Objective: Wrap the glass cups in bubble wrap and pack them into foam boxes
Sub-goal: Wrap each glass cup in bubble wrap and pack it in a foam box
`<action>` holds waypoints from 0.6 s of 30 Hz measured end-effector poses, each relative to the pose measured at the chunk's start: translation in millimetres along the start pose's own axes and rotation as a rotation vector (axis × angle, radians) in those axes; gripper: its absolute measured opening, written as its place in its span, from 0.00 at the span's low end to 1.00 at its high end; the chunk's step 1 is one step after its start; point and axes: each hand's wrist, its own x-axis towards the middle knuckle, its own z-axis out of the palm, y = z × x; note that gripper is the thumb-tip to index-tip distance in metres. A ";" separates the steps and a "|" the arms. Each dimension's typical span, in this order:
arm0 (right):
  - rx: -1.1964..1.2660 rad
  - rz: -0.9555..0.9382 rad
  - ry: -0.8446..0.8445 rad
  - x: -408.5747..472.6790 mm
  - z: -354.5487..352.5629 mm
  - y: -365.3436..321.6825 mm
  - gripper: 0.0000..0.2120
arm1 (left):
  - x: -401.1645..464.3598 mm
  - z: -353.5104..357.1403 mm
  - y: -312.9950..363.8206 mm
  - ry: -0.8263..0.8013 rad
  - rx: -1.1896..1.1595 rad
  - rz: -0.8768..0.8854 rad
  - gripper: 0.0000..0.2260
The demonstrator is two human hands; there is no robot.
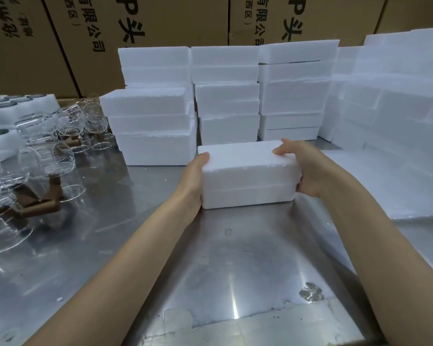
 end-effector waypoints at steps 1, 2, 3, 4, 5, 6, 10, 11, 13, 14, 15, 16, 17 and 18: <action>0.035 0.039 -0.005 0.2 -0.9 -0.7 0.11 | -0.4 -0.8 -0.9 -0.005 -0.010 0.004 0.10; 0.059 0.073 -0.018 0.5 -1.8 -1.5 0.09 | -0.5 -0.9 -2.0 -0.005 -0.007 0.010 0.10; 0.075 0.101 -0.031 1.3 -2.8 -2.9 0.09 | -0.8 -0.4 -2.6 0.001 0.002 0.017 0.10; 0.090 0.126 -0.038 2.6 -3.9 -4.8 0.12 | -0.8 0.7 -2.3 0.013 0.012 0.023 0.09; 0.108 0.146 -0.042 3.6 -5.1 -7.7 0.15 | -0.8 2.2 -0.9 0.026 0.022 0.029 0.09; 0.126 0.159 -0.049 4.9 -6.1 -11.8 0.17 | -0.1 4.2 1.4 0.035 0.028 0.040 0.08; 0.162 0.095 -0.051 12.9 -10.9 -38.5 0.11 | 9.3 21.5 16.2 0.018 0.007 0.109 0.12; 0.158 0.063 -0.025 16.6 -13.1 -46.3 0.09 | 13.9 27.7 20.3 0.002 0.004 0.121 0.12; 0.158 0.009 0.031 26.2 -19.6 -60.0 0.09 | 26.6 41.9 27.5 -0.038 0.017 0.136 0.11; 0.161 -0.009 0.051 31.7 -24.1 -65.5 0.08 | 34.7 50.0 29.7 -0.056 0.031 0.142 0.12; 0.160 -0.025 0.066 37.1 -29.6 -69.8 0.08 | 43.1 58.3 31.0 -0.075 0.044 0.146 0.14; 0.155 -0.039 0.081 43.1 -35.7 -72.9 0.07 | 51.7 67.1 31.1 -0.089 0.051 0.145 0.17; 0.144 -0.052 0.098 49.2 -42.5 -75.0 0.07 | 59.7 76.2 30.1 -0.102 0.051 0.139 0.19; 0.133 -0.063 0.121 55.6 -49.3 -76.4 0.07 | 67.1 85.3 28.3 -0.116 0.049 0.130 0.20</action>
